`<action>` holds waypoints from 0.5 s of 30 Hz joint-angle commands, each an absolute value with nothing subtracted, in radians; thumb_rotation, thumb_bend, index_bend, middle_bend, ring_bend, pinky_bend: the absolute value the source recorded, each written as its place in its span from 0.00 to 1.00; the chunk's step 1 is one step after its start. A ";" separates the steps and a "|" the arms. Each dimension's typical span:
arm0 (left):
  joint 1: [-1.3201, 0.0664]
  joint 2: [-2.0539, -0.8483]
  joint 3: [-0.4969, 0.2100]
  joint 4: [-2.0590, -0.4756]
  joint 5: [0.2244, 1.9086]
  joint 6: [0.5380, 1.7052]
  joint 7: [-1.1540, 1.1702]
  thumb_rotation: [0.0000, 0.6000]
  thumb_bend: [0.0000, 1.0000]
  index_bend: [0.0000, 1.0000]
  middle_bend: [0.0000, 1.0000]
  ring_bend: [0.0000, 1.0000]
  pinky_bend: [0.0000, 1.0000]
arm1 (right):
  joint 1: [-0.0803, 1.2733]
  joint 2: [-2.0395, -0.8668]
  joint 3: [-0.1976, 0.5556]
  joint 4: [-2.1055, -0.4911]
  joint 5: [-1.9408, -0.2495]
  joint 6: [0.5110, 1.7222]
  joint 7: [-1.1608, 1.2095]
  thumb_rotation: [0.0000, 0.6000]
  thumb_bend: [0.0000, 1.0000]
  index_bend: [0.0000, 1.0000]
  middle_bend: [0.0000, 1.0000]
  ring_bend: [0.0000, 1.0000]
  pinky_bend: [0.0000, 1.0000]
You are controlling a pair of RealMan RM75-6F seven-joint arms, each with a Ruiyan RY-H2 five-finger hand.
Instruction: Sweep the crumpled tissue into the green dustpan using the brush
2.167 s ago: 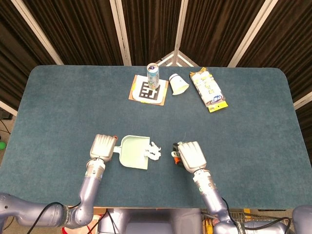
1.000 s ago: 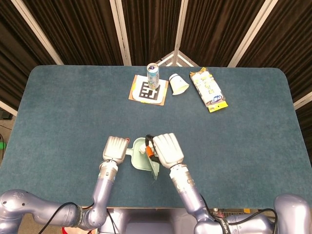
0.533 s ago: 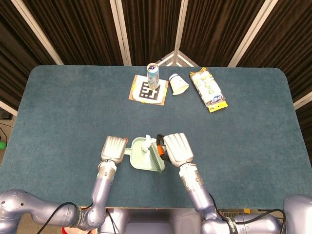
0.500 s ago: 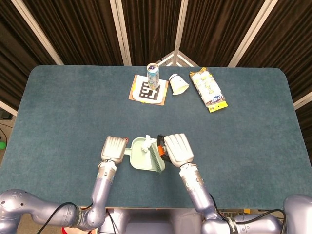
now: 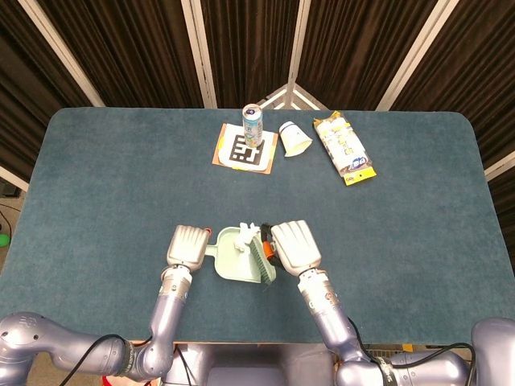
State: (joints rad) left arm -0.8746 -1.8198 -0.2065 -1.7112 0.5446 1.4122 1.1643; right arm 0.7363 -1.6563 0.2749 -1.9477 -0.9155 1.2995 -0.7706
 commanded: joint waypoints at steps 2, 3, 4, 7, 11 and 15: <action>-0.874 -1.817 -0.205 -1.715 0.545 1.413 1.163 1.00 0.58 0.57 1.00 0.97 1.00 | 0.741 -1.651 0.273 -1.942 -0.935 1.304 -0.765 1.00 1.00 0.89 0.82 0.83 1.00; -0.874 -1.816 -0.204 -1.715 0.544 1.413 1.164 1.00 0.58 0.57 1.00 0.97 1.00 | 0.744 -1.649 0.275 -1.940 -0.942 1.307 -0.768 1.00 1.00 0.89 0.82 0.83 1.00; -0.873 -1.815 -0.204 -1.715 0.544 1.413 1.163 1.00 0.58 0.57 1.00 0.97 1.00 | 0.747 -1.647 0.279 -1.941 -0.949 1.310 -0.773 1.00 1.00 0.90 0.82 0.83 1.00; -0.873 -1.813 -0.205 -1.716 0.542 1.412 1.161 1.00 0.58 0.57 1.00 0.97 1.00 | 0.759 -1.638 0.296 -1.950 -0.958 1.316 -0.781 1.00 1.00 0.90 0.82 0.83 1.00; -0.873 -1.810 -0.206 -1.716 0.542 1.411 1.159 1.00 0.58 0.57 1.00 0.97 1.00 | 0.776 -1.620 0.327 -1.957 -0.958 1.327 -0.802 1.00 1.00 0.91 0.82 0.83 1.00; -0.873 -1.809 -0.205 -1.717 0.541 1.410 1.157 1.00 0.58 0.57 1.00 0.97 1.00 | 0.788 -1.607 0.347 -1.933 -0.958 1.346 -0.825 1.00 1.00 0.91 0.82 0.83 1.00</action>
State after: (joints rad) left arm -0.8728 -1.8086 -0.2050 -1.7165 0.5415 1.4103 1.1570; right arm 0.7836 -1.6116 0.3431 -1.9405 -0.9584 1.3402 -0.8179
